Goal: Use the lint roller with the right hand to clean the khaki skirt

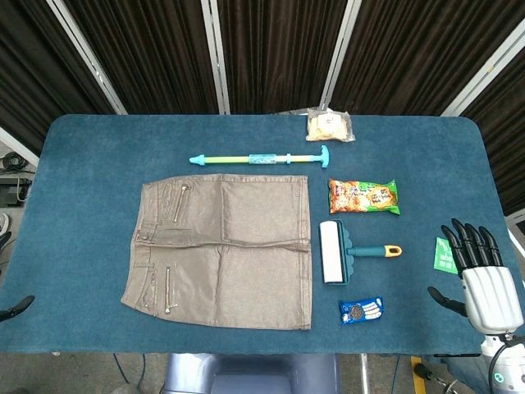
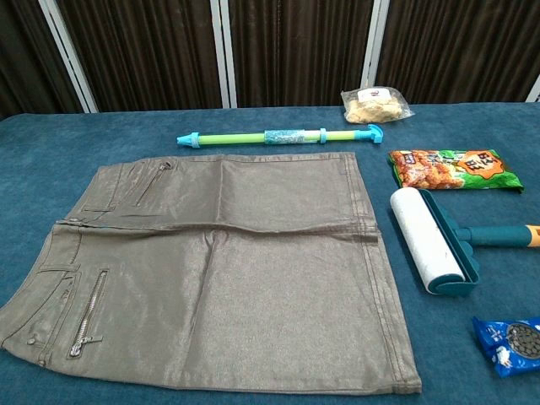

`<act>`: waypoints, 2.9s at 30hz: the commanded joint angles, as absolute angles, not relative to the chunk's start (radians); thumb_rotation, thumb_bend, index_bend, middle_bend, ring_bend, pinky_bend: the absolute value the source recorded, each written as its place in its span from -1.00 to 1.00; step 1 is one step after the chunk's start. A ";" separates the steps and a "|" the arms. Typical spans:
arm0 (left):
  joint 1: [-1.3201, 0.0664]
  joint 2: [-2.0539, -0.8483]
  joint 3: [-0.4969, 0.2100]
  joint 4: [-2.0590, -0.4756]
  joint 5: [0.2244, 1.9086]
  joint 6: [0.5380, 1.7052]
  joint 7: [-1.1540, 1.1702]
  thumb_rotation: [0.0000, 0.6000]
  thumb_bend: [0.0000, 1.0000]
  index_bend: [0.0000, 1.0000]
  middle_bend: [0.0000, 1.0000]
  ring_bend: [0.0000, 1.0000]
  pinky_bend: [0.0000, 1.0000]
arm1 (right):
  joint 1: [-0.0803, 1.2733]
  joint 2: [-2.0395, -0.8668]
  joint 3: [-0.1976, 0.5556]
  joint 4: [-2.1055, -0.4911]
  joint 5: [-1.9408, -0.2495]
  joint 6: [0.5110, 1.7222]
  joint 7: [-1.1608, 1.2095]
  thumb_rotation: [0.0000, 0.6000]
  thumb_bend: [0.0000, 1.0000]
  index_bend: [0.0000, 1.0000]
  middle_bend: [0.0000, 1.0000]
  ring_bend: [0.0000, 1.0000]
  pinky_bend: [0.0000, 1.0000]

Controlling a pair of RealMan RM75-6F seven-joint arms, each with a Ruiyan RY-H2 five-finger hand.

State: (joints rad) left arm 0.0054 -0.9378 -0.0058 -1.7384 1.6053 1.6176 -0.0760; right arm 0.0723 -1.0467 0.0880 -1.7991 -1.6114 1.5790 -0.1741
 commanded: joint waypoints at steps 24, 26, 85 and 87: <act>-0.024 -0.974 -0.031 -1.749 1.534 1.558 0.016 1.00 -0.92 -1.00 -1.00 -1.00 -1.00 | 0.404 -1.250 0.122 -1.459 -1.486 1.042 -0.114 1.00 -0.43 -0.70 -0.72 -0.92 -0.94; -0.026 -0.979 -0.035 -1.750 1.524 1.553 0.032 1.00 -0.92 -1.00 -1.00 -1.00 -1.00 | 0.426 -1.276 0.123 -1.427 -1.479 1.019 -0.123 1.00 -0.39 -0.69 -0.70 -0.90 -0.90; -0.049 -0.975 -0.056 -1.749 1.446 1.495 0.026 1.00 -0.92 -1.00 -1.00 -1.00 -1.00 | 0.620 -1.370 0.048 -1.249 -1.650 1.089 -0.162 1.00 0.71 -0.04 0.13 -0.09 0.03; -0.051 -0.973 -0.057 -1.749 1.445 1.491 0.021 1.00 -0.92 -1.00 -1.00 -1.00 -1.00 | 0.645 -1.342 0.064 -1.312 -1.649 1.066 -0.219 1.00 0.72 -0.03 0.14 -0.09 0.03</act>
State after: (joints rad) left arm -0.0507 -0.9735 -0.0567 -1.7485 1.4451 1.4921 0.0218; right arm 0.6077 -1.3906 0.0379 -1.2336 -1.6384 1.0809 -0.1552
